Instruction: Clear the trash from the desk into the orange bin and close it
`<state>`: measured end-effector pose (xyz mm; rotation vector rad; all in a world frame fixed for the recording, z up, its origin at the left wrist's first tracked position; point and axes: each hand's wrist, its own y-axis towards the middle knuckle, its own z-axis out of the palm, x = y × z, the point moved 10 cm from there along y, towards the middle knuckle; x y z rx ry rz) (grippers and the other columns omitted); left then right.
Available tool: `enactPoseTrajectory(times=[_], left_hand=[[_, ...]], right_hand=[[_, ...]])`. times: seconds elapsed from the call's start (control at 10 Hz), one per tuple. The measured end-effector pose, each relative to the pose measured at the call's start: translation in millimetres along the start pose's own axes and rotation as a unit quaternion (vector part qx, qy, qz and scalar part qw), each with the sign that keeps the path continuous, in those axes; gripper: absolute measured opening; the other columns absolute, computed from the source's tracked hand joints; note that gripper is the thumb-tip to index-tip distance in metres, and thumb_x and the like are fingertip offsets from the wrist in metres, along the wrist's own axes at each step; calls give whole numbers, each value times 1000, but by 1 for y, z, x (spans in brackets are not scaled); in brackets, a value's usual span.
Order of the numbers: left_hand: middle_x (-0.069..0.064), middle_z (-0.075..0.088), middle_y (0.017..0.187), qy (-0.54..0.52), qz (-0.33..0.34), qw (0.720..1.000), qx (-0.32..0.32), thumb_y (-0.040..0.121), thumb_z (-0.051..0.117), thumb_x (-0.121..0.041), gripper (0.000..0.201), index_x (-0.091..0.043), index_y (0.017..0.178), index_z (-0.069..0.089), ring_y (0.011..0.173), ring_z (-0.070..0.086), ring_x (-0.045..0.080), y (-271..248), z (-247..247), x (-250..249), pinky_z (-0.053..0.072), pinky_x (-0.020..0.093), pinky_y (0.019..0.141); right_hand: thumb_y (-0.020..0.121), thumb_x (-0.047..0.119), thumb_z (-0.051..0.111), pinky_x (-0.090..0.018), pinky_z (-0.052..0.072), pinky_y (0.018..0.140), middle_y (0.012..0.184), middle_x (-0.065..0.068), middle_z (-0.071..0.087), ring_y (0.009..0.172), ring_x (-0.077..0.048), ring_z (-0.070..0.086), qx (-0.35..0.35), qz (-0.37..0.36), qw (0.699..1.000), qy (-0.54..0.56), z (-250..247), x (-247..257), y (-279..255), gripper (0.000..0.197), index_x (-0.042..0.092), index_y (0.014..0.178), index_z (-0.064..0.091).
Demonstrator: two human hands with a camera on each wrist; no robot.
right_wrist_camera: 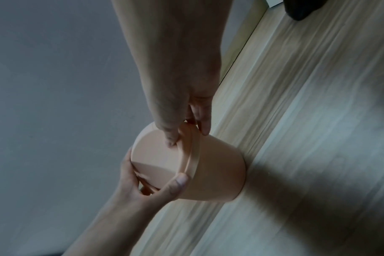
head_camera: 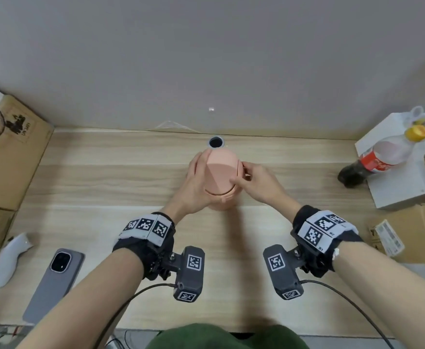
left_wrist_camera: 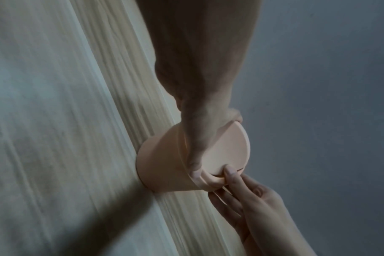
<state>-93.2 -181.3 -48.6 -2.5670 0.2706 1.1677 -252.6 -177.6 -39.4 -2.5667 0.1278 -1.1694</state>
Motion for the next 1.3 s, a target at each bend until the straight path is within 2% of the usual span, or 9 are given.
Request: enactPoseTrajectory(times=[0.3,0.5,0.6,0.7,0.9,1.0,1.1,1.2,1.3], left_hand=[[0,27,157,27,-8,999,-37,50,95,-35,133,-26,156,14,143,25,11,49,-32,10,29,25,110],[1,26,156,28,-22,999,-14,53,94,-31,133,-31,156,10,141,30,16,70,-40,14,31,29,109],[2,25,156,31,-23,999,-5,54,94,-29,132,-31,156,10,142,30,17,73,-41,13,33,33,111],[2,26,156,42,-26,999,1,55,94,-29,131,-32,156,9,141,31,19,79,-44,13,35,36,110],[6,23,159,43,-46,998,10,52,91,-43,143,-36,155,-8,146,26,24,81,-44,21,30,47,116],[10,30,158,10,-82,997,-10,48,84,-58,149,-30,153,-19,145,28,26,69,-41,34,32,48,116],[11,22,162,-33,-135,990,-7,67,85,-40,136,-14,155,-15,149,19,26,40,-37,46,22,43,121],[12,24,161,-106,-206,972,29,86,74,-30,101,-16,157,4,145,28,25,-2,-28,77,31,37,114],[12,50,140,-132,-288,947,44,96,60,-26,65,-15,151,27,114,54,23,-53,-25,113,42,30,89]], right_hand=[[79,47,64,-46,47,97,113,-11,69,112,-30,60,22,4,1000,3,-6,11,53,47,13,111,62],[81,42,67,-38,46,99,119,1,68,118,-16,57,0,20,998,56,-11,15,67,39,23,114,63],[78,44,69,-45,52,93,123,4,66,122,-12,54,-18,30,995,95,-10,11,67,45,32,120,60],[78,42,69,-47,52,93,129,2,62,127,-13,50,-28,36,993,113,-9,12,70,50,27,125,58],[79,38,71,-45,51,96,132,-3,59,127,-16,51,-41,56,991,118,-12,9,76,54,21,128,56],[78,42,69,-47,53,91,124,-4,64,114,-22,60,-55,74,989,113,-10,8,73,54,23,127,56],[81,42,68,-47,58,80,121,-6,63,111,-23,60,-52,93,988,114,-5,10,67,57,24,132,51],[79,49,67,-47,55,88,134,-9,52,120,-23,52,-55,108,983,139,3,3,52,75,23,142,34],[84,53,59,-45,54,89,140,-8,45,116,-26,55,-42,155,969,189,22,-22,25,71,22,142,30]])
